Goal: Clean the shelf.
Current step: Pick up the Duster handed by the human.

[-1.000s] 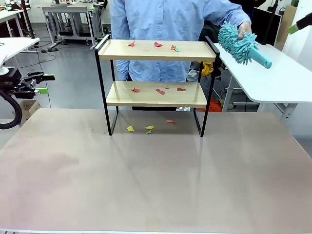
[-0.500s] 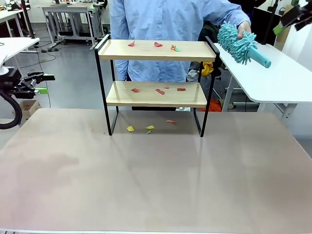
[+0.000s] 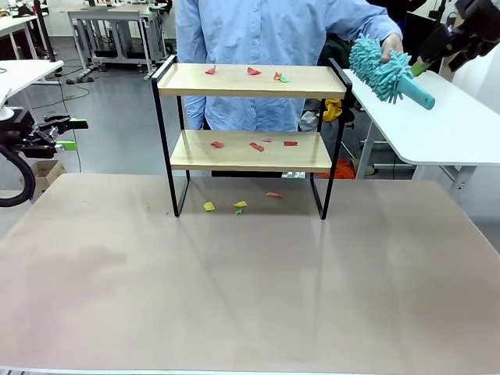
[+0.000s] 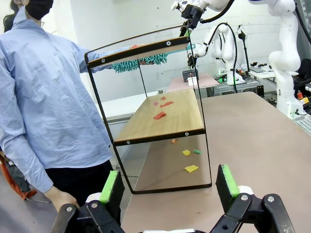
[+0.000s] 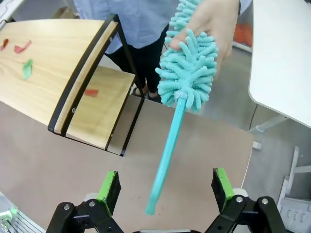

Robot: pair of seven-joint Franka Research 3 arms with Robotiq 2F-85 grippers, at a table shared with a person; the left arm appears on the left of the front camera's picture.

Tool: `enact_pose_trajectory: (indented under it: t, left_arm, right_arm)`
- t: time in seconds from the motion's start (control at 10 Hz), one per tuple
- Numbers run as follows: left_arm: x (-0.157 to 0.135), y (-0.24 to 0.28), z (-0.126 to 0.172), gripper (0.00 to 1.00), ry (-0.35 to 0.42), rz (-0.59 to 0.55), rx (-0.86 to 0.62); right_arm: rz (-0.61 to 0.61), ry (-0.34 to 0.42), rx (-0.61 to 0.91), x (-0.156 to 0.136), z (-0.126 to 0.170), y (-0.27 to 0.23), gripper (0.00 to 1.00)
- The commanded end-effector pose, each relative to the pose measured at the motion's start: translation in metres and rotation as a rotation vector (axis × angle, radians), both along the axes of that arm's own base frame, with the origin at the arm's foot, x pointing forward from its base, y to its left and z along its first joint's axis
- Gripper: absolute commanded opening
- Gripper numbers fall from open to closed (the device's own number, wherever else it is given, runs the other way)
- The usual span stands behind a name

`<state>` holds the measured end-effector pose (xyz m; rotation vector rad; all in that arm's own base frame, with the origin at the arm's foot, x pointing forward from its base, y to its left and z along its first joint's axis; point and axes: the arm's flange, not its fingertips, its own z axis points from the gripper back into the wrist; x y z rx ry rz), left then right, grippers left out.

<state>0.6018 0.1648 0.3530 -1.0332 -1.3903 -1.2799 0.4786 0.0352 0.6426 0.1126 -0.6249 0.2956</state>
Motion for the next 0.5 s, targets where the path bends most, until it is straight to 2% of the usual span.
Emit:
enact_pose_trajectory:
  t: [0.0, 0.4]
  left_arm:
    - [-0.002, -0.001, 0.001, 1.00, -0.012, -0.005, 0.006]
    - [-0.002, -0.001, 0.001, 1.00, -0.012, -0.005, 0.006]
  right_arm:
    - [-0.049, -0.012, -0.038, -0.006, -0.008, 0.011, 1.00]
    - [-0.081, -0.010, -0.051, 0.006, -0.040, 0.022, 1.00]
